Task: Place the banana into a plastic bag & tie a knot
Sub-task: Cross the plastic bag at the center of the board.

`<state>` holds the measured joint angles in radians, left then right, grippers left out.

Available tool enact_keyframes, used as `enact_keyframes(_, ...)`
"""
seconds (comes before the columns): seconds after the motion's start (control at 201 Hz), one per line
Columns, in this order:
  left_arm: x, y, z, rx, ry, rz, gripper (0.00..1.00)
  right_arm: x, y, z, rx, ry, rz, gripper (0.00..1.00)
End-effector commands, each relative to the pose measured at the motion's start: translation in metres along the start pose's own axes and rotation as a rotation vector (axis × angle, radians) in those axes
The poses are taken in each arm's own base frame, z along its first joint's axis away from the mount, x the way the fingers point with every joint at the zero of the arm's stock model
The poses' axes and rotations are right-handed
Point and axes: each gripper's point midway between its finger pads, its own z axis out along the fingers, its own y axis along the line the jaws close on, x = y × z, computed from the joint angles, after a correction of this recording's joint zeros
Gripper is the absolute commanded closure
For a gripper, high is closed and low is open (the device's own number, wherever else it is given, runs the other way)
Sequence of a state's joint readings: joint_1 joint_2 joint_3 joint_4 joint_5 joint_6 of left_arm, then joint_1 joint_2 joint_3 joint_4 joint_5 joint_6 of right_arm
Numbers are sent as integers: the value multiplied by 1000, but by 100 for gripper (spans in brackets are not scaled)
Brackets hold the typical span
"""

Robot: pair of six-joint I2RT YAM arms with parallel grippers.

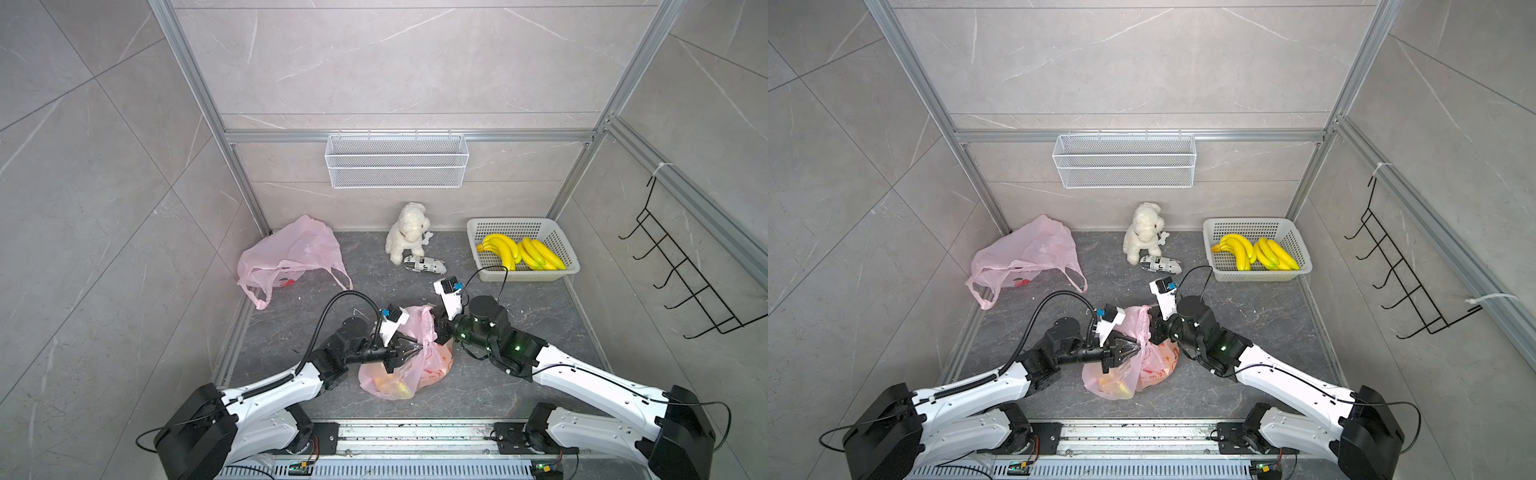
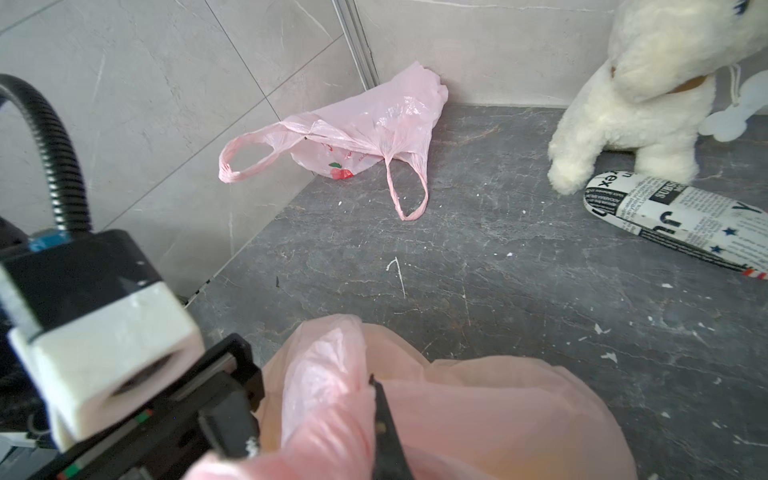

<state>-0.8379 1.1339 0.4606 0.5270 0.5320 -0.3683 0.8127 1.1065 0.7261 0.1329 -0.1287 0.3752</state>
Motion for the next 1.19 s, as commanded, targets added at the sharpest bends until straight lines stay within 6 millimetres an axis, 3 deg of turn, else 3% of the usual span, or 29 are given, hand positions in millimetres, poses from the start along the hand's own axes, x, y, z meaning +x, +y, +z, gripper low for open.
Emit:
enact_keyframes(0.0,-48,-5,4,-11,-133,56,74,-22,9,-8,-68,-65,23,100)
enact_keyframes(0.209,-49,5,-22,-172,-127,72,69,-5,6,-11,-85,23,-67,100)
enact_keyframes(0.368,-52,9,-45,-268,-146,76,56,3,23,-12,-194,45,-100,100)
enact_keyframes(0.597,-51,10,-40,-265,-114,83,57,-4,40,-13,-293,15,-102,100)
enact_keyframes(0.727,-54,16,-48,-319,-143,82,57,-4,47,-17,-328,15,-107,100)
enact_keyframes(0.951,-57,18,-54,-349,-163,79,67,6,49,-17,-358,47,-112,100)
enact_keyframes(1.125,-58,19,-52,-351,-158,78,82,2,49,-18,-351,27,-104,100)
enact_keyframes(1.189,-61,18,-55,-357,-177,81,84,0,49,-19,-352,19,-102,100)
